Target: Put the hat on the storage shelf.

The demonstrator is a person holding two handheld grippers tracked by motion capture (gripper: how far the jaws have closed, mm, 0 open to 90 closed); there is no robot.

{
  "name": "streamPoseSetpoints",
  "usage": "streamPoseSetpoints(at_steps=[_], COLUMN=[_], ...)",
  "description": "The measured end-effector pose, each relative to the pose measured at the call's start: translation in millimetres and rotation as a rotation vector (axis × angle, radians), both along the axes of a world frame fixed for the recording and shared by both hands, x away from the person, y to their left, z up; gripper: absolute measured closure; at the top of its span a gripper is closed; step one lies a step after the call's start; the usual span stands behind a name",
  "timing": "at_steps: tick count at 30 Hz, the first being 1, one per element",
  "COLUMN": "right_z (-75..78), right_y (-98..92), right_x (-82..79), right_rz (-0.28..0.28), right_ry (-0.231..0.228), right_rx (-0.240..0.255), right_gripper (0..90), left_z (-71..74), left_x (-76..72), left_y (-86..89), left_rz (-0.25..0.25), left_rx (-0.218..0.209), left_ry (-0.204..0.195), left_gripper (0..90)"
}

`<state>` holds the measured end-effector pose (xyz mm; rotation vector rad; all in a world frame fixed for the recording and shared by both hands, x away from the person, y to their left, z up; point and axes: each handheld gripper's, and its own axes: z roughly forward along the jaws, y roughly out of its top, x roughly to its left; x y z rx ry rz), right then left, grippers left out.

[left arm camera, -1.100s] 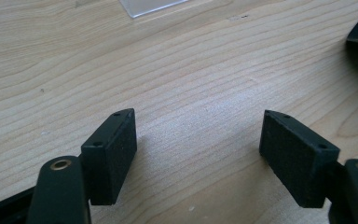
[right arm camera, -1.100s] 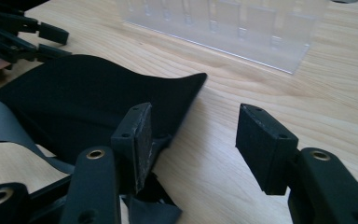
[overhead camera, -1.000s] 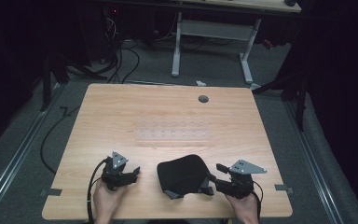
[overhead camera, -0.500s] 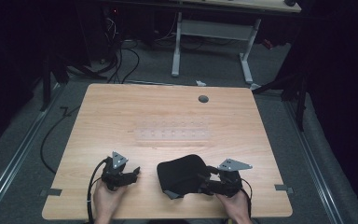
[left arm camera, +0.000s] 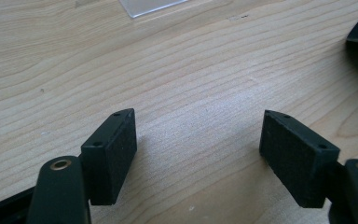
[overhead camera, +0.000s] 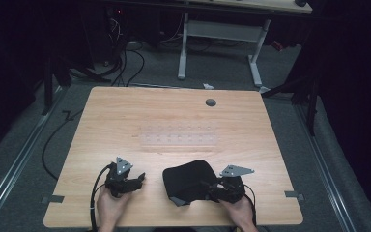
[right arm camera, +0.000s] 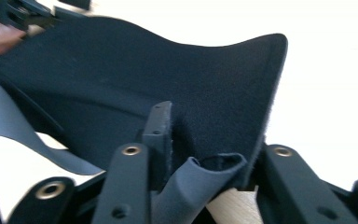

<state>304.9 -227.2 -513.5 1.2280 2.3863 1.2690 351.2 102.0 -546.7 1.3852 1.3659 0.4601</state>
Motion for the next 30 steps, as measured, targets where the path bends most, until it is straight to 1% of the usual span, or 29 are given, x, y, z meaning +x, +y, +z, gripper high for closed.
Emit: streamPoseSetpoints(at_steps=[1, 2, 3, 4, 5, 8, 9, 12, 17, 23, 30], right_z=[0.0, 0.0, 0.3, 0.6, 1.3, 3.4, 3.4, 7.0, 9.4, 16.1, 19.6], right_y=[-1.2, -1.2, -2.3, -3.2, -4.4, -5.0, -5.0, -4.5, -4.1, -4.9, -10.3], right_x=[0.1, 0.1, 0.2, 0.4, 0.5, 0.6, 0.6, 2.0, 3.2, 4.7, 7.0], right_rz=[0.003, 0.003, 0.005, 0.008, 0.014, 0.029, 0.029, 0.042, 0.050, 0.059, 0.046], right_ry=[0.005, 0.005, 0.012, 0.012, 0.017, 0.025, 0.025, 0.029, 0.029, 0.006, 0.007], right_rx=[0.017, 0.017, 0.031, 0.039, 0.057, 0.078, 0.078, 0.102, 0.110, 0.111, 0.136], right_gripper=[68.7, 68.7, 70.6, 73.2, 77.3, 80.8, 80.8, 82.6, 83.3, 83.6, 83.7], left_z=[0.0, 0.0, 0.0, 0.0, 0.0, 0.0, 0.0, 0.0, 0.0, 0.1, 0.0], left_x=[0.0, 0.0, -0.1, -0.1, -0.1, -0.1, -0.1, -0.1, -0.1, -0.1, -0.1], left_y=[0.0, 0.0, -0.1, -0.1, -0.1, -0.2, -0.2, -0.2, -0.2, -0.4, -0.8], left_rz=[0.000, 0.000, 0.000, 0.000, -0.001, 0.000, 0.000, 0.000, -0.001, 0.003, -0.002], left_rx=[0.000, 0.000, 0.000, 0.000, 0.000, 0.000, 0.000, 0.000, -0.001, -0.003, -0.003], left_ry=[0.000, 0.000, 0.000, 0.000, 0.000, 0.000, -0.001, 0.000, 0.001, 0.000, 0.002], left_gripper=[27.7, 27.7, 27.7, 27.7, 27.6, 27.6, 27.6, 27.6, 27.6, 28.4, 27.1])
